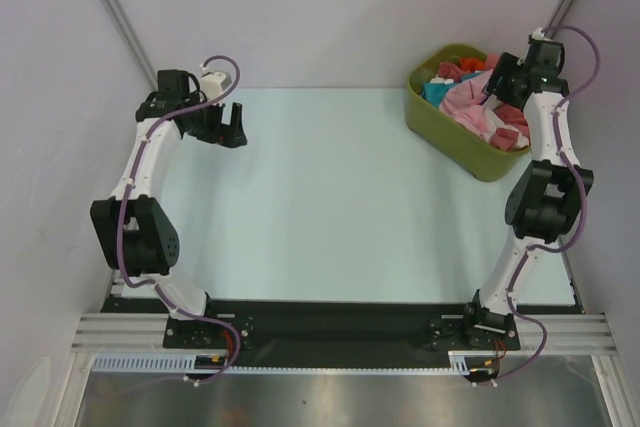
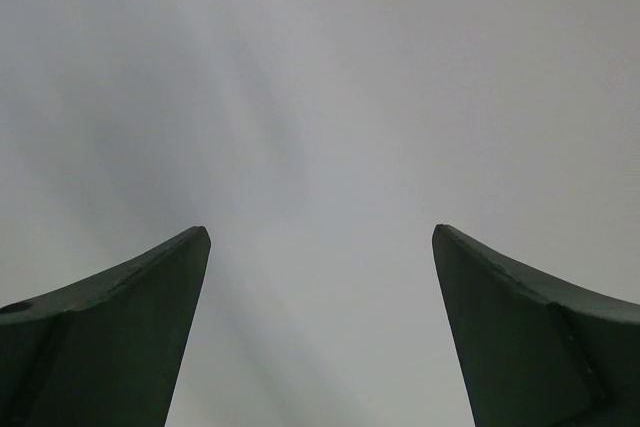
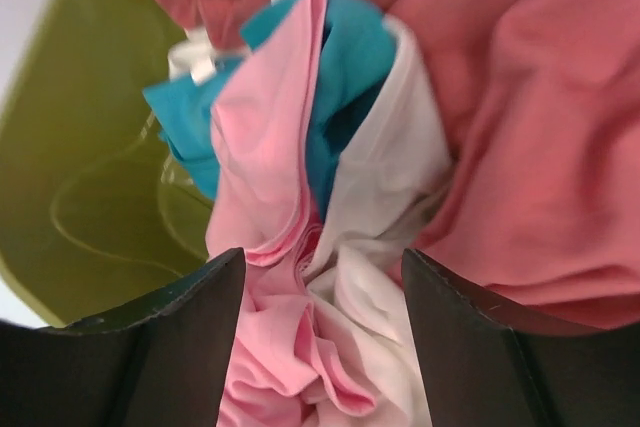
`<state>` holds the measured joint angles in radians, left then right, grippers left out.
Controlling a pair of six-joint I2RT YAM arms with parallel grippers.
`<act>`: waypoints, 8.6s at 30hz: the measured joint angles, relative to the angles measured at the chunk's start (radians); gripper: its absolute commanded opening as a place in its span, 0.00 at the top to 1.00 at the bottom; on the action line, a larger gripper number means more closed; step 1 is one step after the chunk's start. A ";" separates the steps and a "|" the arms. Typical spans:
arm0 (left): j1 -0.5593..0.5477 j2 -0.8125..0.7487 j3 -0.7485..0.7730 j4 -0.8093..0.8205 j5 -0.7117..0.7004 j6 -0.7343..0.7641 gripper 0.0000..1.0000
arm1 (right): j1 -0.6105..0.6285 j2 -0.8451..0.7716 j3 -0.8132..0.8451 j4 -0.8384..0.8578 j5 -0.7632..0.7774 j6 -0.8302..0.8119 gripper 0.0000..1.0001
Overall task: Fold and stack the t-shirts
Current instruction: Grab the tshirt from the pile, then move the tshirt to the center of the board, then flatten the tshirt out
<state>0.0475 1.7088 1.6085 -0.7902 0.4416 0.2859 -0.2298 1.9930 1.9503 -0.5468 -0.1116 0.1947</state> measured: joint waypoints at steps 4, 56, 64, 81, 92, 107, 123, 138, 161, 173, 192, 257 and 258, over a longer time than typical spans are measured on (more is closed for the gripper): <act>-0.004 -0.006 -0.046 0.051 -0.002 -0.038 0.00 | 0.035 0.073 0.036 -0.079 -0.005 -0.006 0.33; 0.224 -0.213 -0.084 0.200 0.110 -0.160 0.27 | 0.780 -0.480 -0.091 0.556 -0.182 0.246 1.00; 0.045 -0.186 -0.255 0.065 0.110 0.092 0.13 | 0.691 -0.442 -0.600 0.539 -0.043 0.359 1.00; -0.174 -0.087 -0.652 0.147 -0.219 0.302 0.48 | 0.583 -0.324 -0.759 0.464 0.020 0.372 1.00; -0.193 -0.099 -0.626 0.113 -0.241 0.278 1.00 | 0.561 -0.486 -0.804 0.410 0.034 0.345 1.00; -0.058 -0.447 0.193 -0.137 -0.318 0.238 1.00 | 0.644 -1.135 -0.733 0.345 0.019 0.325 1.00; -0.058 -0.467 0.627 -0.226 -0.431 0.293 1.00 | 0.750 -1.225 -0.755 0.441 -0.034 0.516 1.00; -0.059 0.286 0.467 0.172 -0.431 0.271 0.75 | 0.559 -0.425 -0.846 0.598 0.239 0.782 0.30; -0.060 -0.204 -0.274 -0.006 -0.215 0.423 0.28 | 0.534 -0.131 -0.581 0.183 0.254 0.245 0.42; -0.060 -0.289 -0.840 0.007 -0.323 0.553 0.18 | 0.475 -0.009 -0.568 0.211 0.083 0.169 0.45; -0.058 -0.286 -0.864 0.130 -0.334 0.574 0.19 | 0.476 -0.407 -0.821 0.058 0.026 0.179 0.99; 0.268 0.089 0.753 -0.190 -0.084 0.174 1.00 | 0.396 0.080 0.428 -0.146 -0.340 0.376 1.00; 0.266 0.114 0.778 -0.167 -0.093 0.159 1.00 | 0.396 0.114 0.464 -0.109 -0.338 0.398 1.00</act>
<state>0.3138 1.8233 2.3863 -0.9577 0.3481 0.4450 0.1661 2.1067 2.4145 -0.6556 -0.4496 0.5930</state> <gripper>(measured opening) 0.014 0.018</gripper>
